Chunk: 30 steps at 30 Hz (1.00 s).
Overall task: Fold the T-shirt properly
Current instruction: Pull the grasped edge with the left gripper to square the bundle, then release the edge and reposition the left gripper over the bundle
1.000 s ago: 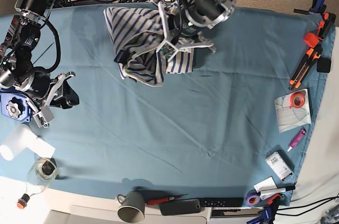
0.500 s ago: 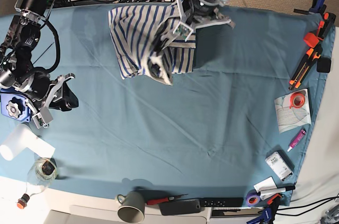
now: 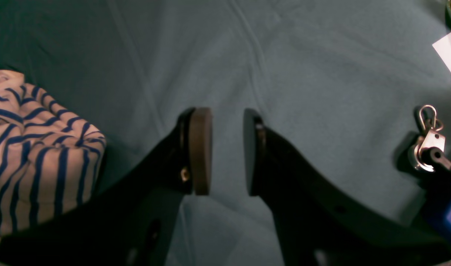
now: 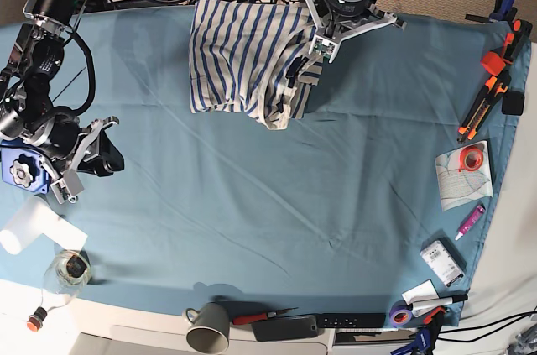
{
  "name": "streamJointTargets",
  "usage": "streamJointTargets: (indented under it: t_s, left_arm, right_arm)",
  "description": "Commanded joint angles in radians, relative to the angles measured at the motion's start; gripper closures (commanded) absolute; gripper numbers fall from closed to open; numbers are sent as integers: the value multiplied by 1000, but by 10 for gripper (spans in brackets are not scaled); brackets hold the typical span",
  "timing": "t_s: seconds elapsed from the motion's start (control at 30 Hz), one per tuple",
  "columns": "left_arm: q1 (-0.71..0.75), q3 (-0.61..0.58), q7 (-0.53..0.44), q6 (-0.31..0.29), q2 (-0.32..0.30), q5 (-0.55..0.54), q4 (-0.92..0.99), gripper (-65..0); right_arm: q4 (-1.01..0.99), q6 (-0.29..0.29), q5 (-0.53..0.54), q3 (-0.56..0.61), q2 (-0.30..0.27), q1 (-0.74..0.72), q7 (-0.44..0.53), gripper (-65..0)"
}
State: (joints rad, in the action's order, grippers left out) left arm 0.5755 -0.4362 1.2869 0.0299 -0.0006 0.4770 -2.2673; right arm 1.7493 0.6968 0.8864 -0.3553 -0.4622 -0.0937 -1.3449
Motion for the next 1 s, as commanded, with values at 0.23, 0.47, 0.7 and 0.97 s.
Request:
streamJointTargets:
  t_s: [0.23,0.47,0.7,0.97]
  left_arm:
    - [6,-19,-32,105,-20,195,6,0]
    - [2,-19,-95,231,-35,307,6,-181]
    - [-31,-19,-112,236,-35,309,6,-181]
    - [-46,-19,-108,236,-35,308,6,-181]
  right_arm:
    - [16,1,10,-6,-19,-17,29,-154]
    - [16,1,10,-6,-19,-17,33,-154]
    - [16,1,10,-6,-17,-17,35,-154]
    - [16,1,10,-6,-17,-17,35,-154]
